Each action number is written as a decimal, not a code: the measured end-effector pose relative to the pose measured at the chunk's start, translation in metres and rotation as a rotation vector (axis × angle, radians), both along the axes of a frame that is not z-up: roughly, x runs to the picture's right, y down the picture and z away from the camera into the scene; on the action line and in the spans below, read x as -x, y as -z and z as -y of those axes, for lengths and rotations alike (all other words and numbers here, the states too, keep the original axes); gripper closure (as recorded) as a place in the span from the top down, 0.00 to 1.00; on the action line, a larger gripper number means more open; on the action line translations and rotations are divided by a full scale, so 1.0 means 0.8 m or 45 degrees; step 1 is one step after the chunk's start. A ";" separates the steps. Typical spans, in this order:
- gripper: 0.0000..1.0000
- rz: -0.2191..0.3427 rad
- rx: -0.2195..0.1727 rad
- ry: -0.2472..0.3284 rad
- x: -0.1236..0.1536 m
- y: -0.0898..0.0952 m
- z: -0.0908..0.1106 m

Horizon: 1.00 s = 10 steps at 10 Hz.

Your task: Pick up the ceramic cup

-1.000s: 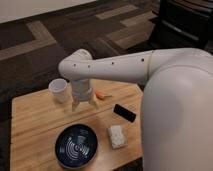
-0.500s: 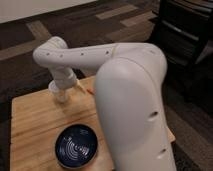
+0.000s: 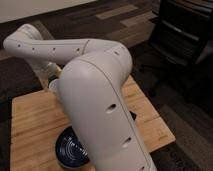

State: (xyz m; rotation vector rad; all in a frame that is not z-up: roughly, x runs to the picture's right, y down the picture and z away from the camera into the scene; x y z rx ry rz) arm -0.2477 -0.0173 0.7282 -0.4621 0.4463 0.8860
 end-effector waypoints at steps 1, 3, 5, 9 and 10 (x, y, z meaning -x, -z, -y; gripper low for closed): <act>0.65 0.002 0.000 0.003 0.002 0.001 -0.001; 0.65 0.001 0.000 0.001 0.001 0.000 0.000; 0.65 0.004 -0.015 0.003 0.002 -0.005 0.003; 0.65 0.107 -0.037 0.001 0.045 -0.037 0.005; 0.65 0.133 -0.019 0.012 0.059 -0.043 -0.002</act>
